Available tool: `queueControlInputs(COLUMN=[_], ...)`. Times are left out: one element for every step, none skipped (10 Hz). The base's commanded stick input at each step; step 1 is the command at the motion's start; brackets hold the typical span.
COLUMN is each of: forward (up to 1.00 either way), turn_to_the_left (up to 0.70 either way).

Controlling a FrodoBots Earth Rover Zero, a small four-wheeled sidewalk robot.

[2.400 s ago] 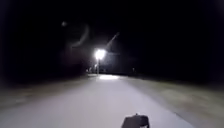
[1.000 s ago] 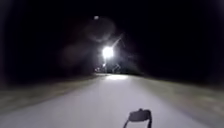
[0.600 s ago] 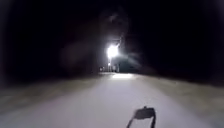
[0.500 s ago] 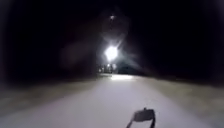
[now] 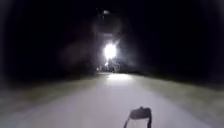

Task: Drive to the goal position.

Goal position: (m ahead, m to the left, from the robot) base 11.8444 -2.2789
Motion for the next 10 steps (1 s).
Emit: queueControlInputs(forward=[1.0, 1.0, 1.0, 1.0, 1.0, 1.0, 1.0, 1.0, 1.0, 1.0], turn_to_the_left=[0.0, 0.0, 0.0, 0.0, 0.0, 0.0, 0.0, 0.0, 0.0, 0.0])
